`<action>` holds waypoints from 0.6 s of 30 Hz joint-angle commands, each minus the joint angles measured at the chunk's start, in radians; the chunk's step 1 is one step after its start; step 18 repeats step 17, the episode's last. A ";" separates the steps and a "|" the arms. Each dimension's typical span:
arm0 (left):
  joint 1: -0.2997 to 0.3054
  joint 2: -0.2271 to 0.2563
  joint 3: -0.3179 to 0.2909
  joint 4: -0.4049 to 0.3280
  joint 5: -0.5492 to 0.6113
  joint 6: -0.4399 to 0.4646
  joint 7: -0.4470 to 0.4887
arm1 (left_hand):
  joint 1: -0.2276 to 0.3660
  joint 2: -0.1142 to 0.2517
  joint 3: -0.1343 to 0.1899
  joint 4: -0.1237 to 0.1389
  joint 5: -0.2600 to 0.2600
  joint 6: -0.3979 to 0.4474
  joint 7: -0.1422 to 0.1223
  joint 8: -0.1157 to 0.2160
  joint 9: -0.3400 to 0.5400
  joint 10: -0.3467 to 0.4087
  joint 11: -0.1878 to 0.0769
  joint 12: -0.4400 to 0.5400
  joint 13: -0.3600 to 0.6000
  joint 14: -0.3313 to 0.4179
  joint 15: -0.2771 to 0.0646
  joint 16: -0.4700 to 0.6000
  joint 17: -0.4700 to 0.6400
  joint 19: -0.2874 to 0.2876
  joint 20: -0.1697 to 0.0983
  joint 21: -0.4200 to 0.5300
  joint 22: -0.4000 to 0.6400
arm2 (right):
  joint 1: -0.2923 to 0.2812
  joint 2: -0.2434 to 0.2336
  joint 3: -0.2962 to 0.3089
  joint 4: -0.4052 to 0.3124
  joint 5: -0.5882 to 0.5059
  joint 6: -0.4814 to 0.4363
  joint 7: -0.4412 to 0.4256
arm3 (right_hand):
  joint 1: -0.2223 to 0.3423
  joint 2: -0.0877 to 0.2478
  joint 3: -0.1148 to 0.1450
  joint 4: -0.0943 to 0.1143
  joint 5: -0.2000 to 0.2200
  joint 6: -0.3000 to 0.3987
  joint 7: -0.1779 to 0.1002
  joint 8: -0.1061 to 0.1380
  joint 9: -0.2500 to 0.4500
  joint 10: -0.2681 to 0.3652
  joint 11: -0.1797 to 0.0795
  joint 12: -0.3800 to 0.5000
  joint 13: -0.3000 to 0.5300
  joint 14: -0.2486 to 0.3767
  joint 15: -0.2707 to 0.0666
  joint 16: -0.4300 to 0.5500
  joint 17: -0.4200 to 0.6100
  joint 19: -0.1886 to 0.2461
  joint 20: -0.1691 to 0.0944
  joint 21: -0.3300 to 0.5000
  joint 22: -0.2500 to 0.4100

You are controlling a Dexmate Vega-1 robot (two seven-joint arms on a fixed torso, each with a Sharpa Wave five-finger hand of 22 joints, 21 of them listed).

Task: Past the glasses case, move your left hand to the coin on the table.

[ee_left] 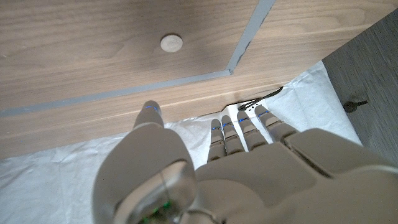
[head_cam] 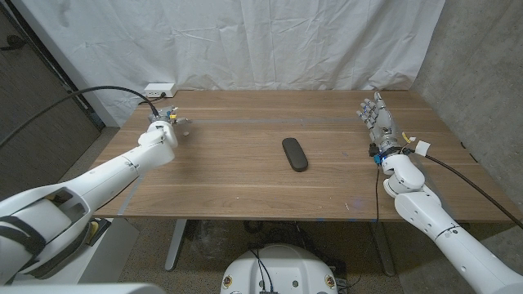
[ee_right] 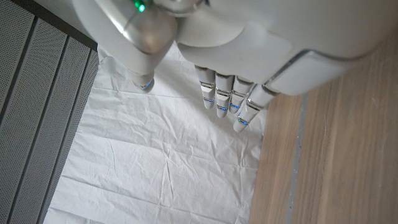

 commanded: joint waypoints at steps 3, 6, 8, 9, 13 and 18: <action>0.003 -0.023 0.005 0.026 -0.019 -0.019 0.013 | 0.012 0.003 -0.005 -0.003 0.007 0.006 -0.001 0.006 0.002 0.012 0.002 0.005 0.003 0.007 -0.026 0.002 0.003 0.005 -0.069 0.005 0.005 | 0.007 0.000 -0.005 0.002 -0.003 0.000 0.001 | 0.002 0.005 -0.005 -0.001 0.006 0.012 -0.001 0.002 0.003 0.008 0.006 0.008 0.004 0.009 -0.001 0.004 0.005 0.003 -0.008 -0.004 0.006; 0.005 -0.028 0.003 0.029 -0.024 -0.022 0.020 | 0.012 0.004 -0.005 -0.003 0.007 0.007 -0.002 0.006 0.002 0.011 0.000 0.005 0.003 0.008 -0.026 0.002 0.003 0.006 -0.070 0.005 0.005 | 0.008 0.000 -0.005 0.005 0.000 0.003 0.007 | 0.001 0.005 -0.006 -0.002 0.006 0.012 0.000 0.002 0.003 0.008 0.005 0.007 0.004 0.010 -0.002 0.004 0.005 0.004 -0.008 -0.005 0.006; 0.004 -0.029 0.006 0.030 -0.024 -0.020 0.019 | 0.013 0.004 -0.005 -0.003 0.007 0.006 -0.003 0.005 0.002 0.011 0.000 0.005 0.003 0.008 -0.027 0.002 0.003 0.005 -0.069 0.005 0.005 | 0.009 -0.002 -0.005 0.004 0.000 0.000 0.006 | 0.001 0.005 -0.006 -0.002 0.006 0.012 -0.001 0.002 0.003 0.008 0.005 0.008 0.004 0.010 -0.002 0.004 0.005 0.004 -0.008 -0.006 0.006; 0.003 -0.029 0.008 0.028 -0.023 -0.016 0.016 | 0.013 0.004 -0.005 -0.004 0.007 0.006 -0.003 0.005 0.002 0.011 0.000 0.005 0.003 0.008 -0.027 0.002 0.003 0.006 -0.069 0.005 0.005 | 0.009 -0.003 -0.005 0.005 0.000 0.000 0.006 | 0.001 0.005 -0.006 -0.002 0.006 0.012 -0.001 0.002 0.003 0.008 0.005 0.007 0.004 0.010 -0.002 0.004 0.005 0.005 -0.008 -0.006 0.006; 0.005 -0.029 0.008 0.022 -0.024 -0.012 0.020 | 0.014 0.005 -0.005 -0.004 0.007 0.007 -0.003 0.005 0.002 0.011 0.001 0.004 0.003 0.009 -0.029 0.002 0.003 0.006 -0.068 0.005 0.005 | 0.009 -0.001 -0.002 0.011 0.007 0.006 0.015 | 0.001 0.005 -0.006 -0.002 0.005 0.012 -0.001 0.002 0.003 0.007 0.005 0.007 0.004 0.010 -0.002 0.004 0.005 0.005 -0.008 -0.007 0.006; -0.007 -0.020 0.011 0.030 -0.027 -0.027 0.003 | 0.015 0.005 -0.005 -0.004 0.007 0.007 -0.004 0.004 0.002 0.012 0.001 0.004 0.003 0.009 -0.030 0.002 0.003 0.006 -0.069 0.005 0.005 | 0.011 -0.001 -0.003 0.016 0.011 0.010 0.023 | 0.001 0.006 -0.007 -0.002 0.005 0.012 0.000 0.002 0.003 0.008 0.007 0.007 0.004 0.011 -0.002 0.004 0.005 0.005 -0.008 -0.008 0.006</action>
